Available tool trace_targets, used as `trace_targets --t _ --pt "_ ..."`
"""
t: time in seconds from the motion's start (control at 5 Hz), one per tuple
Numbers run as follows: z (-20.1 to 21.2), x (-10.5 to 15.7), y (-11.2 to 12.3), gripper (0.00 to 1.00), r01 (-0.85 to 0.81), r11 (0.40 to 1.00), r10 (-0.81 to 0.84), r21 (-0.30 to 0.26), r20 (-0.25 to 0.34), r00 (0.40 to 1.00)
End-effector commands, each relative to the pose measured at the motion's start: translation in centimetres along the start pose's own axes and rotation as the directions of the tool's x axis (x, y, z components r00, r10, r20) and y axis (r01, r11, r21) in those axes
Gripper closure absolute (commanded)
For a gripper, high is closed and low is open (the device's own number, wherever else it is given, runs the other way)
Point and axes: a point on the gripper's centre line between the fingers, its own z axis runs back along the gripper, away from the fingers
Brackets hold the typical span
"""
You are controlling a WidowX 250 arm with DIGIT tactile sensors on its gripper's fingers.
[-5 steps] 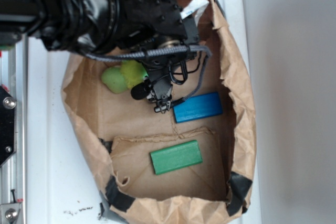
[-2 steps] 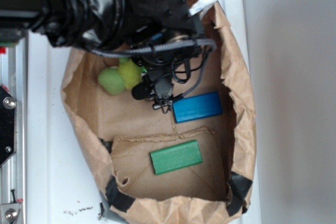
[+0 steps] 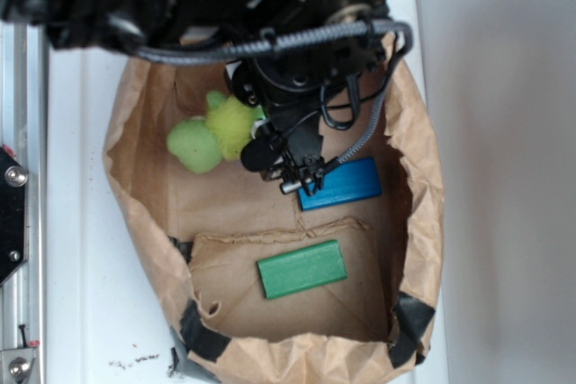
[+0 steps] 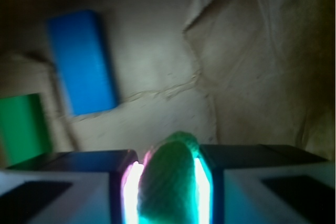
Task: Grab the green animal.
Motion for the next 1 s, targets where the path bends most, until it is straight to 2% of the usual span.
trace_targets --t 0.0,0.4,0.8 --pt "6.2 -2.9 -1.2 1.00 0.053 0.998 -0.049 -0.019 0.183 0.982" --pt "8.4 -2.4 -3.2 1.00 0.088 0.995 -0.079 -0.035 0.206 0.975" --pt "10.8 -2.2 -4.3 1.00 0.231 0.973 -0.222 -0.004 0.255 0.941"
